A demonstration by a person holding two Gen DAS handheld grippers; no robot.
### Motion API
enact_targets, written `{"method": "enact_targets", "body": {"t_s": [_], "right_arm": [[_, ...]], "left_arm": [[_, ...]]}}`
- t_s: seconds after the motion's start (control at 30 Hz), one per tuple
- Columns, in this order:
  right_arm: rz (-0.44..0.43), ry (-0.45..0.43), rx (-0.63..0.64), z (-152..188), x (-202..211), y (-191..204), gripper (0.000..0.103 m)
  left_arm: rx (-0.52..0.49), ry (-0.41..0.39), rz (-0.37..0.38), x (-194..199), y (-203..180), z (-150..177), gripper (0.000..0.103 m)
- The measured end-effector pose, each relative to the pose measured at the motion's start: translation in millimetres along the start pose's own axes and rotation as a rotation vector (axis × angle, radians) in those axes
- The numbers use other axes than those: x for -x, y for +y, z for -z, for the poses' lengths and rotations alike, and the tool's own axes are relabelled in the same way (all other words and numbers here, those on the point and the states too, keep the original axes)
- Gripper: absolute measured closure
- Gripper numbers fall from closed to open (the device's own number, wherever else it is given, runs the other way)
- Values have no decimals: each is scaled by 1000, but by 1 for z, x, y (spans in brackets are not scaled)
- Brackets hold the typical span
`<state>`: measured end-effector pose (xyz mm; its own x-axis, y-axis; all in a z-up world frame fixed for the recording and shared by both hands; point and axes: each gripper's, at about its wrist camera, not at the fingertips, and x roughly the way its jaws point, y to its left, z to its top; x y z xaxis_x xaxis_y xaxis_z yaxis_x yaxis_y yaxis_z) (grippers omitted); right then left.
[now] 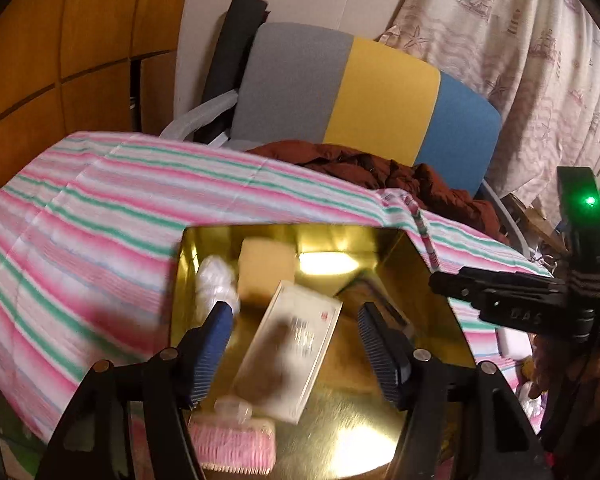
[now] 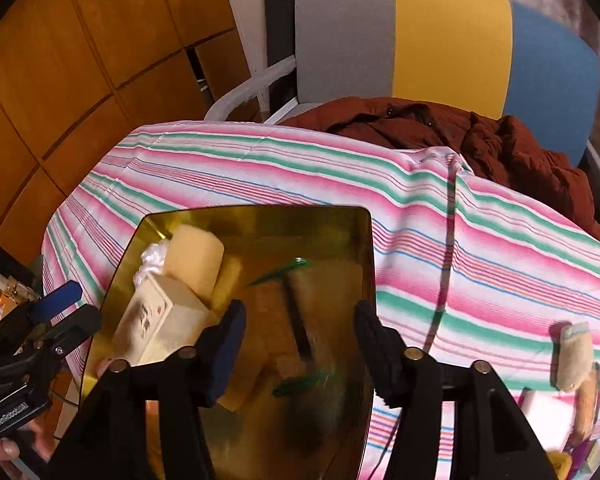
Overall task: Organize objects
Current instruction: 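Lower the box and cracker packet into the gold tray and release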
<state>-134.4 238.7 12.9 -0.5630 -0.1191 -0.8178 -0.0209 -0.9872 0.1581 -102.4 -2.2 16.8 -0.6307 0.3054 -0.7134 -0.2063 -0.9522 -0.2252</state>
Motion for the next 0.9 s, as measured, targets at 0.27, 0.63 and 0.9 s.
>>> {"method": "enact_targets", "body": {"t_s": [0.27, 0.63, 0.9], "right_arm": [[10, -41, 40, 47, 17, 15, 23], [54, -123, 72, 96, 41, 36, 20], [58, -163, 48, 116, 53, 30, 17]], "left_arm": [[-9, -3, -68, 19, 1, 35, 37], [-76, -50, -138, 40, -21, 63, 37], [-111, -23, -138, 38, -33, 76, 37]]}}
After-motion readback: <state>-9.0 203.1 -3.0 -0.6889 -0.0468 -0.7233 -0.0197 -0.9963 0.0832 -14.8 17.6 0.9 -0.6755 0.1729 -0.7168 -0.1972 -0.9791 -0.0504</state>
